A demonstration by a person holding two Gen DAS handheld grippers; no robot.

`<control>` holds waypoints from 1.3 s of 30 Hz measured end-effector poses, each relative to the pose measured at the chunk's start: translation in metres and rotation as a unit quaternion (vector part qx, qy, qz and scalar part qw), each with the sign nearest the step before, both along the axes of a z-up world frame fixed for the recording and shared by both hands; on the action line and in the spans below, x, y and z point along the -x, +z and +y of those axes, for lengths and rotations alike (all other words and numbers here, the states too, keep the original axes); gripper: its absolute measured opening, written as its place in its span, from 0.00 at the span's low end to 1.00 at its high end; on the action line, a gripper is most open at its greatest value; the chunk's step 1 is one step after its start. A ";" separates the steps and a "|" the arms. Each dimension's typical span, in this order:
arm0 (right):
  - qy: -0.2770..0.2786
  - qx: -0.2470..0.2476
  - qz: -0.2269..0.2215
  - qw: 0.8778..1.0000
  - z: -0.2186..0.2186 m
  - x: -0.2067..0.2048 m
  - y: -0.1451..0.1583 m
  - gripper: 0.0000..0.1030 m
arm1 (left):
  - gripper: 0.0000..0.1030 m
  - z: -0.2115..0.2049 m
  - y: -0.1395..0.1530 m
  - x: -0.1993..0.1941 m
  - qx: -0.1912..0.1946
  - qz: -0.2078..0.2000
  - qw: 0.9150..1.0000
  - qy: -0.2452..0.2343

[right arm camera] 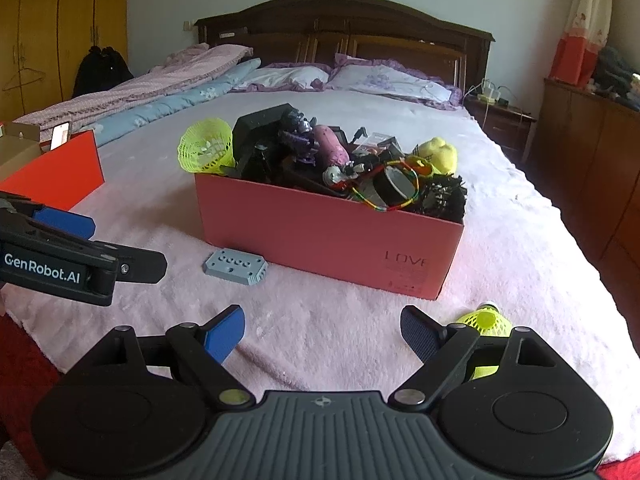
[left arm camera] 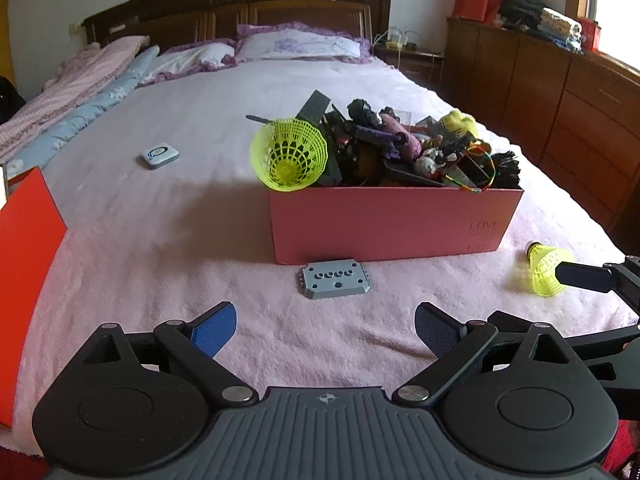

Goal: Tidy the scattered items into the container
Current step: 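Grasp the yellow shuttlecock with the right tool while the left tool grasps the grey brick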

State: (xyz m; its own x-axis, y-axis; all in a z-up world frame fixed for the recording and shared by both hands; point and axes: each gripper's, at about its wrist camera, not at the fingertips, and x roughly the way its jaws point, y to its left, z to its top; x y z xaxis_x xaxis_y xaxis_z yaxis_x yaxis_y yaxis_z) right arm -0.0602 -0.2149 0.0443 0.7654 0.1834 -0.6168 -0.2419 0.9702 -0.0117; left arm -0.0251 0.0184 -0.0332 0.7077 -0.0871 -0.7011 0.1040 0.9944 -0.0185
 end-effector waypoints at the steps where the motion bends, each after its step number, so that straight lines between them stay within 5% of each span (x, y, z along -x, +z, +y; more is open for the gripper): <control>1: 0.000 0.000 0.001 1.000 0.000 -0.001 -0.001 0.84 | 0.94 0.000 -0.001 -0.001 0.000 0.002 1.000 0.000; 39: -0.178 -0.017 0.039 0.983 -0.090 -0.071 -0.067 0.84 | 0.94 -0.033 -0.086 -0.120 -0.026 0.053 0.998 0.008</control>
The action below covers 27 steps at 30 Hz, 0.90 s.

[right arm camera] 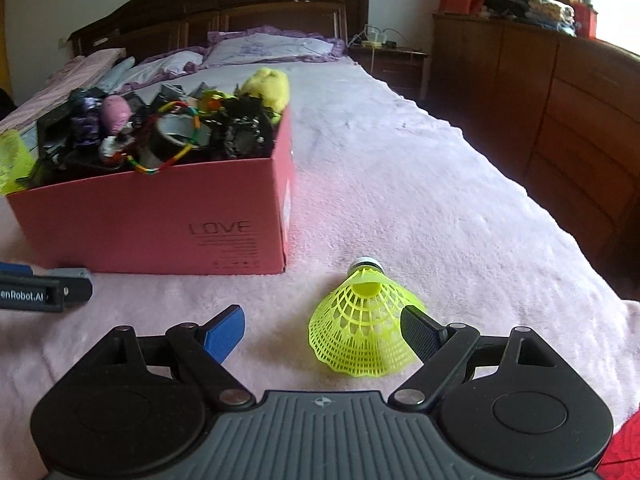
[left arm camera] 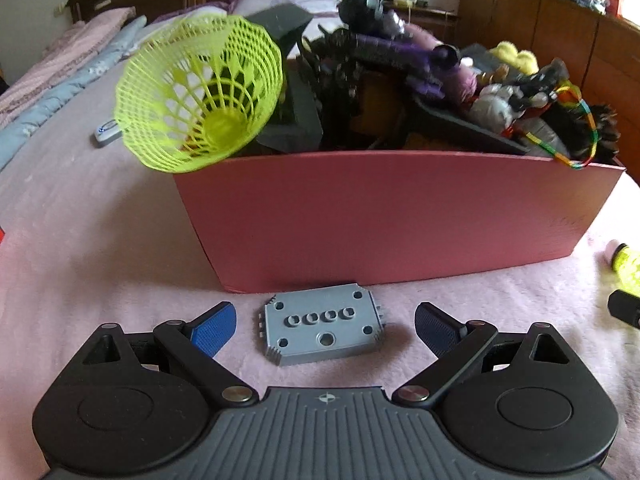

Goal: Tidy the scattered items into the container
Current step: 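Grasp the yellow shuttlecock with the right tool while the left tool grasps the grey brick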

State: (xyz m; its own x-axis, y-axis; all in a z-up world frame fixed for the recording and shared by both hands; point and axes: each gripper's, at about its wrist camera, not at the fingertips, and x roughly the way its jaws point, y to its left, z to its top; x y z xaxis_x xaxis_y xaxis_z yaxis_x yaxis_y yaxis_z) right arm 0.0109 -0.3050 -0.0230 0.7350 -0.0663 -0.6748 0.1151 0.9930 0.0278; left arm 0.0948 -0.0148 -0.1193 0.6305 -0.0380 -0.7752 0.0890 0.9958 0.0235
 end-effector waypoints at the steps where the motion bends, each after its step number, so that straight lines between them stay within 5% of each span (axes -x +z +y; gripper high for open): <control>1: -0.003 -0.001 0.001 1.000 -0.001 -0.002 -0.002 0.84 | 0.94 0.000 -0.002 -0.001 0.000 0.002 1.000 0.000; 20: -0.035 -0.014 0.000 0.999 -0.011 -0.016 -0.028 0.80 | 0.99 -0.007 -0.014 -0.001 0.007 -0.005 1.000 -0.003; 27: -0.048 -0.012 -0.005 0.999 -0.023 -0.019 -0.033 0.72 | 0.87 -0.017 -0.013 0.000 0.005 -0.017 1.000 -0.014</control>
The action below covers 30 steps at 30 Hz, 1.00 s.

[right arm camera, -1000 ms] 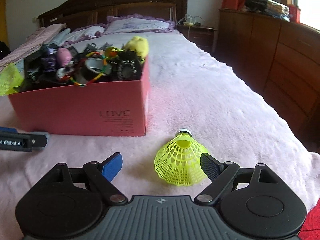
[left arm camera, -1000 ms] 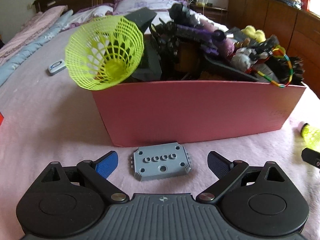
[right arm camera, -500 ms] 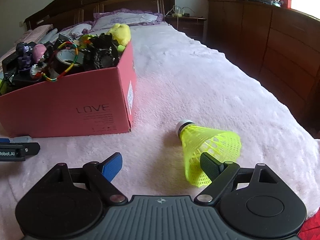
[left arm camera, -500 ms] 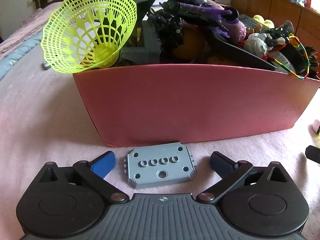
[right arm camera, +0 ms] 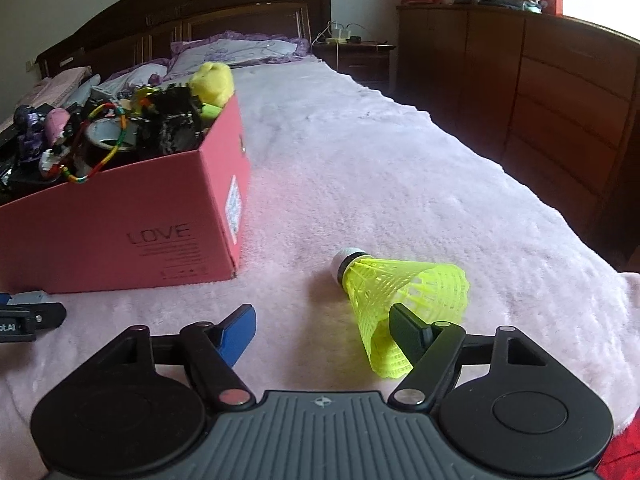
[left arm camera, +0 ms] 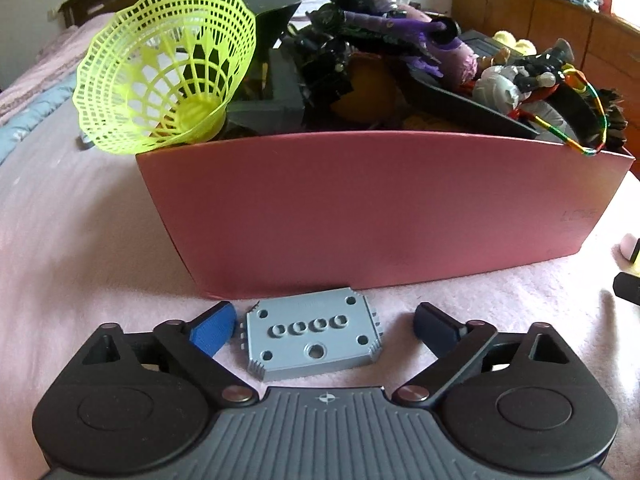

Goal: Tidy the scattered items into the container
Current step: 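Grasp the yellow shuttlecock with the right tool while the left tool grasps the grey brick, then lift the shuttlecock with the right tool while the left tool lifts the grey brick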

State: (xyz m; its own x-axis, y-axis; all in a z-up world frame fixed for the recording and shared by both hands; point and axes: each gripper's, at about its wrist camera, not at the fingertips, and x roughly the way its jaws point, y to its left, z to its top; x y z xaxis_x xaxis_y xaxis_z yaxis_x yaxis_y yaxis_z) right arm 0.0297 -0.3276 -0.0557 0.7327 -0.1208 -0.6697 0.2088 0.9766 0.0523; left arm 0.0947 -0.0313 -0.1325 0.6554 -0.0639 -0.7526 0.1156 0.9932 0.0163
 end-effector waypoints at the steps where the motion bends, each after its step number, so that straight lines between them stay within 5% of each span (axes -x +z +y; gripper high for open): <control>1: 0.000 0.004 0.003 1.000 -0.001 -0.001 -0.001 0.71 | 0.82 -0.001 0.000 0.001 0.001 -0.002 1.000 -0.002; 4: -0.003 0.022 0.008 1.000 -0.004 -0.005 -0.004 0.64 | 0.68 -0.006 0.002 0.002 0.004 -0.006 1.000 -0.009; 8: -0.013 0.027 0.007 1.000 -0.008 -0.006 -0.003 0.45 | 0.68 -0.009 0.003 0.004 0.007 -0.005 1.000 -0.012; 11: -0.020 0.019 0.006 1.000 -0.013 -0.003 0.000 0.15 | 0.67 -0.010 0.006 0.009 0.013 -0.002 1.000 -0.017; 30: 0.087 -0.050 -0.003 0.995 0.028 0.018 0.020 0.07 | 0.68 -0.011 0.015 0.064 0.002 0.015 0.998 -0.056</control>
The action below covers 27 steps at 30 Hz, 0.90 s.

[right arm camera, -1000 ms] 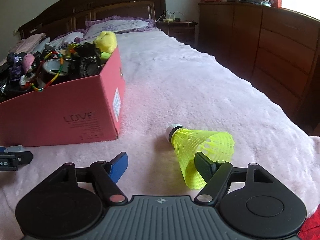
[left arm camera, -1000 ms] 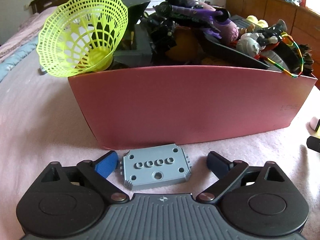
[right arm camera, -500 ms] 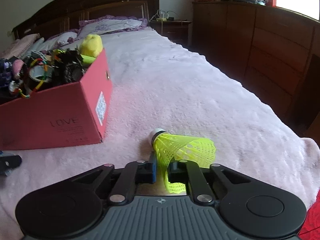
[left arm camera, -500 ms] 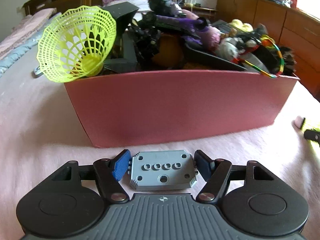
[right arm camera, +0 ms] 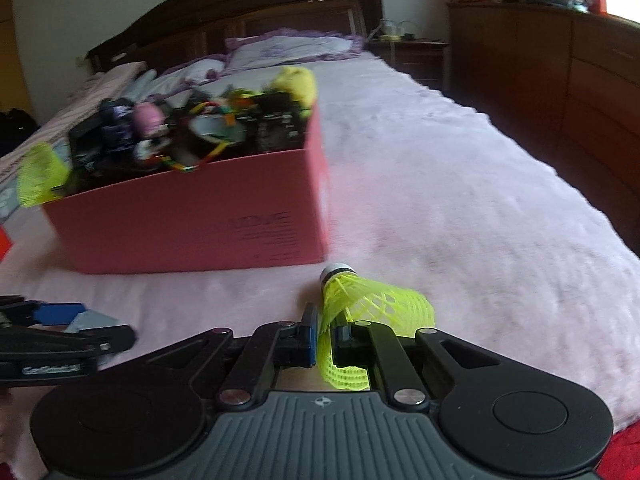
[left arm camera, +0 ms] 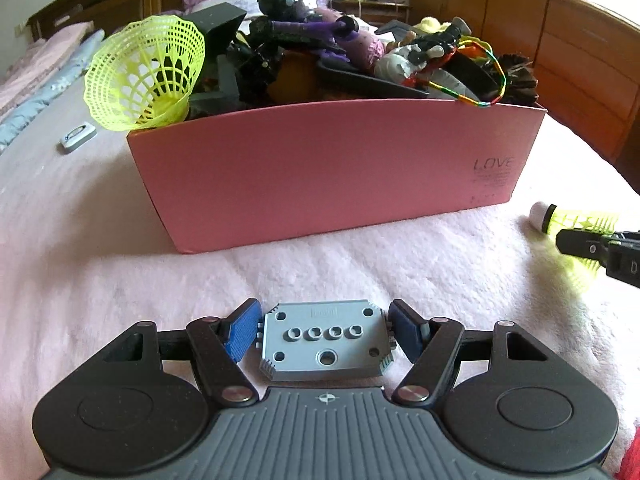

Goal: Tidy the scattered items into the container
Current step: 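Lift the shuttlecock with the right tool while the left tool lifts the grey brick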

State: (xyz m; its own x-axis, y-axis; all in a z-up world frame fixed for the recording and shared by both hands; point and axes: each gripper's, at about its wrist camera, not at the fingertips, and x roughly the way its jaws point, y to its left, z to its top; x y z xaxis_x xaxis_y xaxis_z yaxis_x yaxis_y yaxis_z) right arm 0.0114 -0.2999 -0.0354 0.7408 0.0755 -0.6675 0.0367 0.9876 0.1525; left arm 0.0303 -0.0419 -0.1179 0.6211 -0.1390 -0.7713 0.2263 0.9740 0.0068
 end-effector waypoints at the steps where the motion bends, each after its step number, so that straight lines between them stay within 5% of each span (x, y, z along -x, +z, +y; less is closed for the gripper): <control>1: 0.008 -0.002 0.000 1.000 0.004 0.003 0.002 0.07 | 0.68 0.004 0.001 -0.004 0.000 0.001 1.000 0.000; 11: 0.078 -0.013 0.002 0.997 0.036 0.027 0.012 0.09 | 0.75 0.014 0.006 0.002 -0.004 0.005 1.000 -0.011; 15: 0.075 -0.022 0.016 0.997 0.034 0.037 0.010 0.25 | 0.83 0.014 0.003 -0.001 -0.001 0.010 1.000 -0.017; 27: 0.071 0.023 0.001 0.997 0.021 0.079 0.028 0.45 | 0.86 0.012 -0.004 -0.004 0.000 0.011 1.000 -0.016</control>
State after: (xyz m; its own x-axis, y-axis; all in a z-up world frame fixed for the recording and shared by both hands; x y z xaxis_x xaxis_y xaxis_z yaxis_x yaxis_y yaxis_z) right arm -0.0679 -0.2793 -0.0079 0.7229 0.1485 -0.6748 -0.1032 0.9889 0.1070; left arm 0.0340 -0.0294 -0.1217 0.5999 -0.1592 -0.7841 0.2580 0.9661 0.0012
